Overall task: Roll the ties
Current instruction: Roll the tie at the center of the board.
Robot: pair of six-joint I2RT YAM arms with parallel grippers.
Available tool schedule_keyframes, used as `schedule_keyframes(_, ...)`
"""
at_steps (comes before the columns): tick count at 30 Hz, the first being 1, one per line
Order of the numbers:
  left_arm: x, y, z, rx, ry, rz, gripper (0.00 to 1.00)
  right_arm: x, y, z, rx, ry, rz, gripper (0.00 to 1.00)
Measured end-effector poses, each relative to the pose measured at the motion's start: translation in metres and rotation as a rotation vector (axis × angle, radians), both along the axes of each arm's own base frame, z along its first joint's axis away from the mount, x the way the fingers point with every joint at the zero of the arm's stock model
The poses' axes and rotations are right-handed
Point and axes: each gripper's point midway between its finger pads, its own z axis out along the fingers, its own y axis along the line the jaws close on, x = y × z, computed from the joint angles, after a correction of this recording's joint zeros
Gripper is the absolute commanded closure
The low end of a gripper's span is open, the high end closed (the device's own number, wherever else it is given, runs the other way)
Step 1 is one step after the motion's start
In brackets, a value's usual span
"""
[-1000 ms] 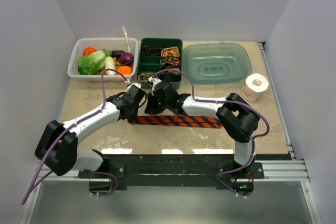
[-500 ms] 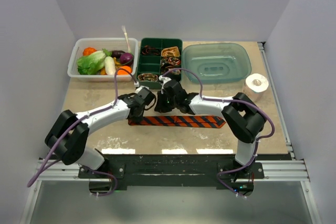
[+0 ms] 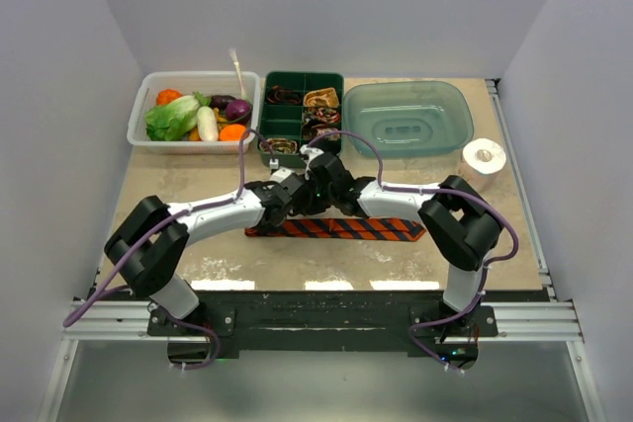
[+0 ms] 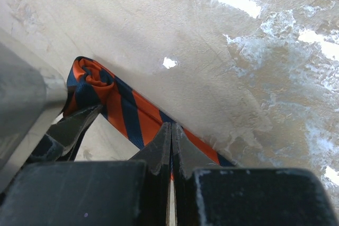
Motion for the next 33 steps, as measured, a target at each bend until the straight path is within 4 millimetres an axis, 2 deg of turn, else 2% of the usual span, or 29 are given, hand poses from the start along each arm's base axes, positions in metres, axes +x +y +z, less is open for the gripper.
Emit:
schedule_keyframes(5,-0.002,-0.012,-0.002,-0.049,0.002,-0.003,0.44,-0.001,-0.001,-0.002,-0.004,0.003,0.000,1.00)
schedule_keyframes(10,-0.002,-0.025,0.001,-0.133,-0.013,-0.005,0.42,0.000,-0.001,0.002,0.002,-0.004,-0.001,1.00)
schedule_keyframes(12,-0.001,-0.030,0.006,-0.175,-0.029,-0.005,0.41,0.000,-0.001,0.006,0.008,-0.009,0.001,1.00)
schedule_keyframes(15,0.002,-0.036,0.020,-0.232,-0.070,0.002,0.33,0.001,0.001,0.015,0.027,-0.027,0.008,1.00)
schedule_keyframes(16,0.004,-0.037,0.026,-0.253,-0.091,0.010,0.28,0.001,0.002,0.017,0.036,-0.031,0.012,1.00)
schedule_keyframes(20,0.009,-0.036,0.055,-0.322,-0.176,0.037,0.25,-0.005,0.009,0.021,0.059,-0.029,0.042,1.00)
schedule_keyframes(23,0.012,-0.030,0.073,-0.365,-0.226,0.058,0.22,-0.013,0.018,0.024,0.071,-0.025,0.075,1.00)
schedule_keyframes(26,0.017,-0.015,0.079,-0.390,-0.252,0.105,0.20,-0.022,0.036,0.031,0.091,-0.033,0.120,1.00)
schedule_keyframes(29,0.017,0.007,0.069,-0.412,-0.240,0.160,0.16,-0.030,0.051,0.035,0.108,-0.038,0.159,1.00)
schedule_keyframes(33,0.011,0.032,0.051,-0.471,-0.204,0.237,0.14,-0.036,0.062,0.028,0.110,-0.028,0.187,1.00)
